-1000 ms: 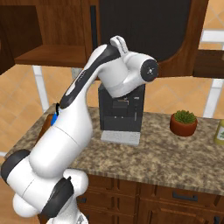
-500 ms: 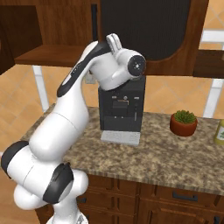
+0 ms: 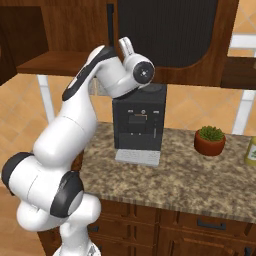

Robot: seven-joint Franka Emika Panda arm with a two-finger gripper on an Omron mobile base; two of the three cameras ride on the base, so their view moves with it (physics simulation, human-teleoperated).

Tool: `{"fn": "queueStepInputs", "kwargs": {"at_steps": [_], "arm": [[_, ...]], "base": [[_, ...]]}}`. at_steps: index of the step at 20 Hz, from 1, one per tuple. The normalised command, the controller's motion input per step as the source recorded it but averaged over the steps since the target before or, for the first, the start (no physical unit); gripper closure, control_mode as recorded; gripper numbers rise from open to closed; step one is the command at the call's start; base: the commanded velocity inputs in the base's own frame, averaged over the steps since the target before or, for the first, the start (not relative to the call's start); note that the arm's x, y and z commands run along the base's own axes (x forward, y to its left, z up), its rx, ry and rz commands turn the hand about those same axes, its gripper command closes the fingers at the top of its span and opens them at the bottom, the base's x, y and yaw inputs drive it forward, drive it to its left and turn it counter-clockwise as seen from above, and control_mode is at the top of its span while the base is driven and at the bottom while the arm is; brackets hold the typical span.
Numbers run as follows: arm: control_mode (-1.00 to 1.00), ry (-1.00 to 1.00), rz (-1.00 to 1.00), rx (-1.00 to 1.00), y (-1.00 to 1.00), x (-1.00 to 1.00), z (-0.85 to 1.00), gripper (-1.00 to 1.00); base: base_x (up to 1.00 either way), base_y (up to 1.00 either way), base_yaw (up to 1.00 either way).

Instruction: Pick the kettle from the counter and place it on the tray. Then pick the mug from the cabinet and place it on the tray. Then close the cabinet doors.

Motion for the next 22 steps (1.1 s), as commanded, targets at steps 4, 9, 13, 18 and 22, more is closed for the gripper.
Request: {"fn": "queueStepInputs", "kwargs": {"at_steps": [4,9,13,18,22], "arm": [[-1.00,0.00,-0.08,0.00,0.01,0.54,0.00,-1.00],[-1.00,0.00,-0.08,0.01,-0.01,0.45,0.00,-1.00],[-1.00,0.00,-0.02,0.01,-0.28,-0.19,0.02,-1.00],[-1.00,-0.01,0.01,0.00,-0.34,-0.92,0.13,-1.00],[-1.00,-0.02,0.08,-0.05,0.18,-1.00,0.17,-1.00]], "base": [[0.00,0.00,0.00],[0.00,0.00,0.00],[0.00,0.00,0.00],[0.00,0.00,0.00],[0.00,0.00,0.00]]}}
